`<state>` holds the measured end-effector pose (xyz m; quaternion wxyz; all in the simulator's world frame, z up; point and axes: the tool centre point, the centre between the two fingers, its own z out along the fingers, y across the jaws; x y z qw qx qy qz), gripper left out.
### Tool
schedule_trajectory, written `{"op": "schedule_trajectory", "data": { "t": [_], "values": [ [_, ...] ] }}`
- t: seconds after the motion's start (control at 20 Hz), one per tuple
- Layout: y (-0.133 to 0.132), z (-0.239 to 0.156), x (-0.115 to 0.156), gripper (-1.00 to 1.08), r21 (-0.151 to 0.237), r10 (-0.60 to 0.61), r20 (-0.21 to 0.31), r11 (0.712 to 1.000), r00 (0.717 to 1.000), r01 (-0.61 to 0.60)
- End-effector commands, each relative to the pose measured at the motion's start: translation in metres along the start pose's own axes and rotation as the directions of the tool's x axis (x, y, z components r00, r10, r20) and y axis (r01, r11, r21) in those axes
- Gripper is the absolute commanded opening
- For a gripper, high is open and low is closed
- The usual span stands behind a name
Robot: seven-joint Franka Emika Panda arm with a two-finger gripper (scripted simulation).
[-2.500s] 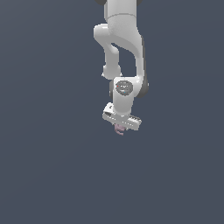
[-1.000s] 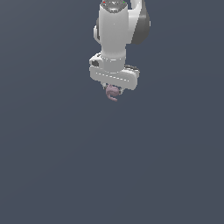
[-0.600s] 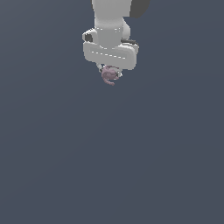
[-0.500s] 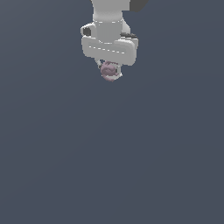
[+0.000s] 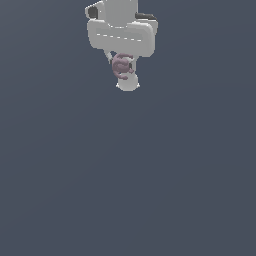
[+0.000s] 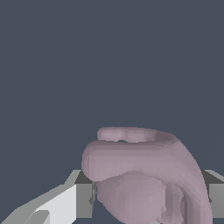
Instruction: Pick up the object and move it to a goal position.
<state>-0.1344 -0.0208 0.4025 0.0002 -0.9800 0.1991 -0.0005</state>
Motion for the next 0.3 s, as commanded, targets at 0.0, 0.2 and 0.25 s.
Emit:
{"op": "schedule_trajectory", "data": {
  "t": [0.0, 0.2, 0.25],
  "values": [
    [0.0011, -0.0048, -0.0005, -1.00, -0.001, 0.000, 0.001, 1.000, 1.000, 0.000],
    [0.0008, -0.0049, 0.0005, -1.00, -0.001, 0.000, 0.001, 1.000, 1.000, 0.000],
    [0.0007, -0.0047, 0.0006, -1.00, -0.001, 0.000, 0.001, 1.000, 1.000, 0.000]
  ]
}}
